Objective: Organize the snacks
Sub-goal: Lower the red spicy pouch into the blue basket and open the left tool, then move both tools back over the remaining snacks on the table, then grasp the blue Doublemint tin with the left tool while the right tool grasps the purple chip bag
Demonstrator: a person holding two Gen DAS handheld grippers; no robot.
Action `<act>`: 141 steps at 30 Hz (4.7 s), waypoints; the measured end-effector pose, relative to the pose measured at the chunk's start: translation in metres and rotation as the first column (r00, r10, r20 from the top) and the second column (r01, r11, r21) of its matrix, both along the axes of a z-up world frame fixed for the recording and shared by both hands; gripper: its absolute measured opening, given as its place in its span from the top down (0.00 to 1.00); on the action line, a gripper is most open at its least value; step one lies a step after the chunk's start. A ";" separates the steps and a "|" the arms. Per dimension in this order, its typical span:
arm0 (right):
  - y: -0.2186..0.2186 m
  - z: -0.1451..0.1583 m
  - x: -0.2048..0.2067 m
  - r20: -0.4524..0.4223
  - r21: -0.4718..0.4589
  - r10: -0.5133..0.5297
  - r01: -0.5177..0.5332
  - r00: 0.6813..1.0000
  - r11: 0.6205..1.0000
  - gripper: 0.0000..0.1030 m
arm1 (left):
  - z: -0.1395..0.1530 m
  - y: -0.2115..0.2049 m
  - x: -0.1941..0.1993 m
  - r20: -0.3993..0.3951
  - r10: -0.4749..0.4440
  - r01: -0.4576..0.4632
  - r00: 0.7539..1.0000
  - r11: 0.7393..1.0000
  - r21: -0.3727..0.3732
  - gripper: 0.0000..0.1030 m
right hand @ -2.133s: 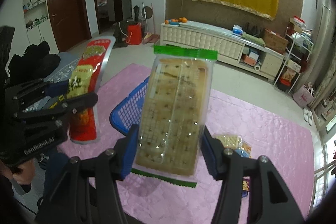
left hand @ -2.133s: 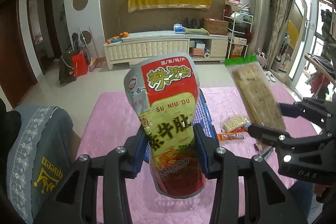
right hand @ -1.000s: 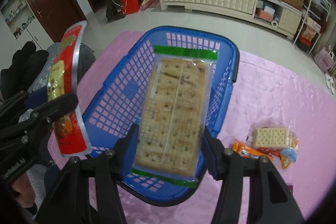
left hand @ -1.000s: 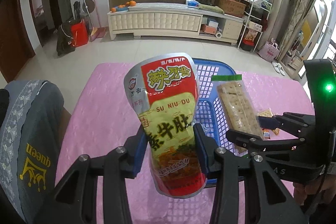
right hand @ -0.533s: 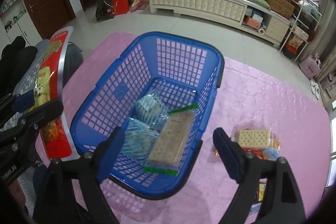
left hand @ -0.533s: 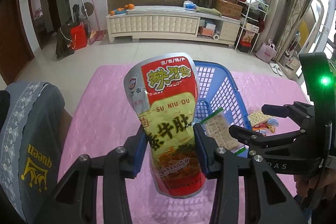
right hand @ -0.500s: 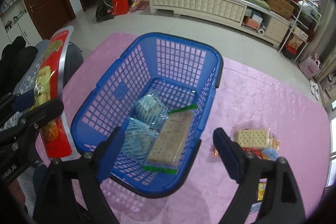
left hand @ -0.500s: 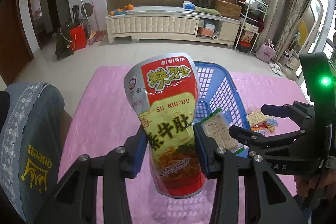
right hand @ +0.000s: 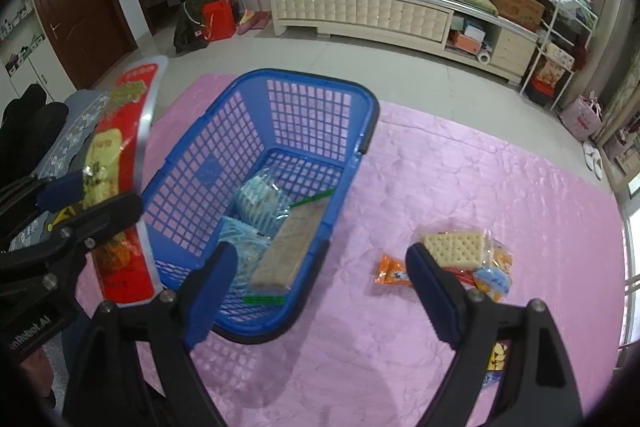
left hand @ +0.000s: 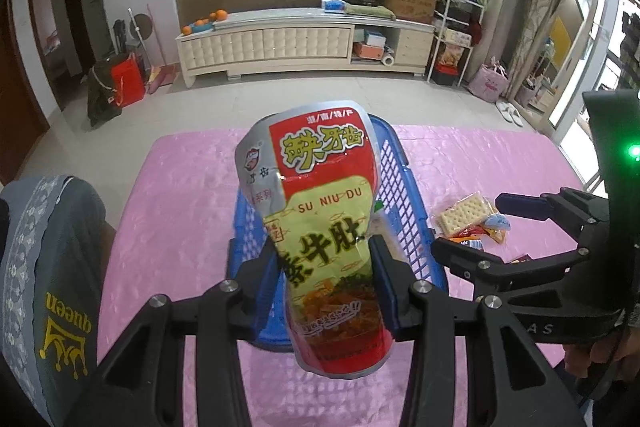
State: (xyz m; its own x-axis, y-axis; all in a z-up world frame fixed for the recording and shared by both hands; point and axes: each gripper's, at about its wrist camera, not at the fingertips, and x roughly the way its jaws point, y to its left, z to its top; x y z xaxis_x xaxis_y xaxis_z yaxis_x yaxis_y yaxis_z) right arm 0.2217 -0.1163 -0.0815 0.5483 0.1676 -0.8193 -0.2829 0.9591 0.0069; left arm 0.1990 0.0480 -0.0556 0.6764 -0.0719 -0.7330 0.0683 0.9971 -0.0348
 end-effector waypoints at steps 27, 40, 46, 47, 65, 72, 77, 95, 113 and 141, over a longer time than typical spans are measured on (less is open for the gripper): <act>-0.037 -0.002 0.002 -0.008 0.065 -0.045 0.046 0.999 0.997 0.14 | -0.014 -0.021 0.012 -0.071 -0.057 0.061 0.996 0.997 0.048 0.34; -0.030 0.046 -0.052 0.088 0.066 -0.021 0.015 0.996 0.998 0.14 | 0.028 -0.024 -0.046 0.032 -0.045 0.044 0.998 0.999 0.022 0.25; -0.046 0.045 -0.072 0.086 0.072 -0.030 0.024 0.996 0.997 0.14 | 0.028 -0.042 -0.059 0.045 -0.060 0.060 0.997 0.998 0.013 0.25; -0.049 0.044 -0.074 0.087 0.070 -0.032 0.026 0.996 0.997 0.14 | 0.025 -0.047 -0.061 0.042 -0.065 0.064 0.997 0.998 0.014 0.25; -0.157 0.018 -0.088 0.027 0.051 -0.162 0.161 0.986 0.986 0.14 | -0.013 -0.142 -0.044 -0.025 -0.199 0.199 0.980 0.980 -0.001 0.25; -0.197 -0.006 -0.091 -0.021 0.072 -0.224 0.225 0.974 0.972 0.14 | -0.042 -0.183 -0.031 -0.090 -0.255 0.258 0.963 0.966 0.022 0.25; -0.220 -0.025 -0.098 -0.052 0.061 -0.254 0.257 0.966 0.964 0.14 | -0.064 -0.206 -0.022 -0.123 -0.296 0.298 0.947 0.954 0.003 0.25; -0.300 -0.109 -0.117 -0.178 0.129 -0.369 0.393 0.912 0.910 0.14 | -0.156 -0.277 0.008 -0.338 -0.462 0.499 0.820 0.866 0.027 0.25; -0.326 -0.125 -0.124 -0.195 0.142 -0.359 0.388 0.913 0.910 0.14 | -0.184 -0.335 0.023 -0.363 -0.574 0.637 0.734 0.767 0.075 0.39; -0.249 -0.116 -0.068 -0.186 0.037 -0.294 0.306 0.938 0.951 0.14 | -0.158 -0.246 -0.008 -0.242 -0.462 0.492 0.853 0.867 0.081 0.72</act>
State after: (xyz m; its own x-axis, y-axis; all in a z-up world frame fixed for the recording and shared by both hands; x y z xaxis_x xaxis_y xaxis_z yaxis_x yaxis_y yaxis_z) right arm 0.1539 -0.3652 -0.1974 0.4296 0.0732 -0.9000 0.0291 0.9951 0.0948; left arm 0.1909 -0.1976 -0.2139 0.4151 -0.2366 -0.8785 0.5429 0.8393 0.0305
